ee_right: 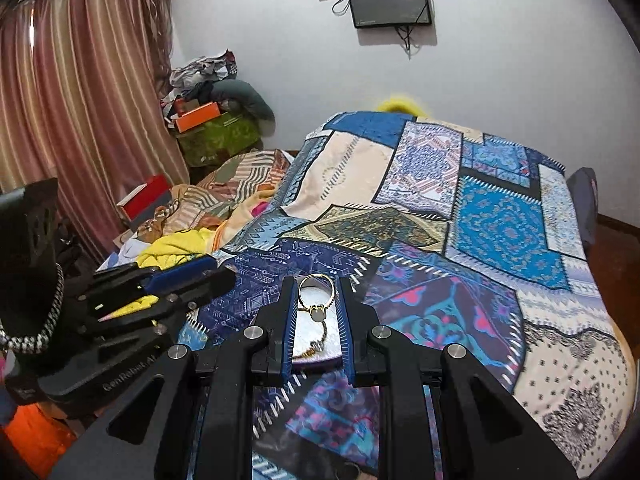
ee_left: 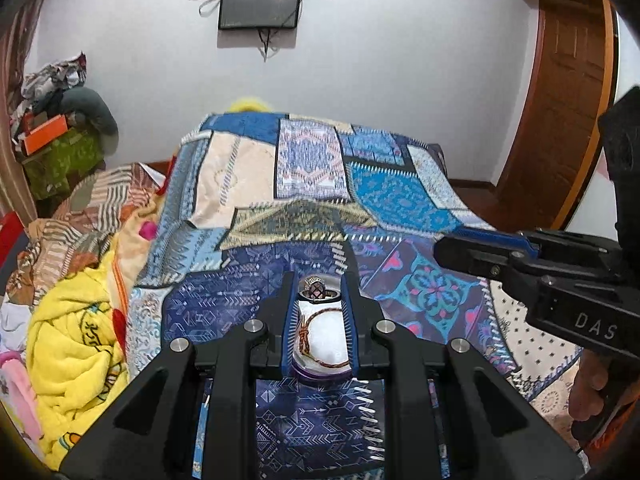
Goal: Organize jewelry
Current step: 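Carry the silver ring and gold hoop over the tin and release both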
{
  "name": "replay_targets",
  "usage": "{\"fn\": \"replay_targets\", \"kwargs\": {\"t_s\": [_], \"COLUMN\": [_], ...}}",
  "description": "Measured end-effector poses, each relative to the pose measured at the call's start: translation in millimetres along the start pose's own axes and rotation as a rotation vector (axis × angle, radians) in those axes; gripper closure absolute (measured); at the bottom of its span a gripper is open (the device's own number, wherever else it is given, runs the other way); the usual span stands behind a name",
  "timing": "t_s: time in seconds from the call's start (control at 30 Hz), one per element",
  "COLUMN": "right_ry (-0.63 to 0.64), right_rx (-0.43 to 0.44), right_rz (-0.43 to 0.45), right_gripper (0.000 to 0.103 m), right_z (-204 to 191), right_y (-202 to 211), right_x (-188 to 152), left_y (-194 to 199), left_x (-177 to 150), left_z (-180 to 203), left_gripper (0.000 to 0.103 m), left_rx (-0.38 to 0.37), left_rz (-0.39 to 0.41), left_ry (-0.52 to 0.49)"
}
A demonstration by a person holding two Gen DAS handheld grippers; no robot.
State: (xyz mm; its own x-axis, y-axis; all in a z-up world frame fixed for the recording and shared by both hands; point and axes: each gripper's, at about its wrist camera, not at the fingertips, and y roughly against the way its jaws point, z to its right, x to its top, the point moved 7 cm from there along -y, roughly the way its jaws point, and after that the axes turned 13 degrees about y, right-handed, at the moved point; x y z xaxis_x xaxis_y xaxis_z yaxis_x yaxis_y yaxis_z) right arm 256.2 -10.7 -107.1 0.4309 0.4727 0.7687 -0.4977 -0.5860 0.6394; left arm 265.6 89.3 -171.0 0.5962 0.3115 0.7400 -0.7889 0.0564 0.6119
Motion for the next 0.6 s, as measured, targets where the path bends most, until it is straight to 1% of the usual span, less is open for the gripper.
{"fn": "replay_targets", "kwargs": {"t_s": [0.13,0.33,0.47,0.6], "right_ry": [-0.022,-0.031,-0.026,-0.032], "right_rx": [0.038,0.066,0.080,0.103], "right_rz": [-0.031,-0.078,-0.102,-0.128], "right_gripper": [0.086,0.086,0.086,0.086], "right_z": [0,-1,-1,-1], "right_y": [-20,-46,-58,-70], "right_x": [-2,-7,-6,-7], "left_y": [-19,-42,-51,-58], "left_x": [-8,-22,-27,-30], "left_z": [-6,-7,-5,-7], "left_gripper": [0.083,0.083,0.083,0.083], "left_rx": [0.004,-0.005,-0.004,0.001], "left_rz": [-0.043,-0.103,-0.118,-0.134], "left_ry": [0.004,-0.012,-0.033,-0.030]}}
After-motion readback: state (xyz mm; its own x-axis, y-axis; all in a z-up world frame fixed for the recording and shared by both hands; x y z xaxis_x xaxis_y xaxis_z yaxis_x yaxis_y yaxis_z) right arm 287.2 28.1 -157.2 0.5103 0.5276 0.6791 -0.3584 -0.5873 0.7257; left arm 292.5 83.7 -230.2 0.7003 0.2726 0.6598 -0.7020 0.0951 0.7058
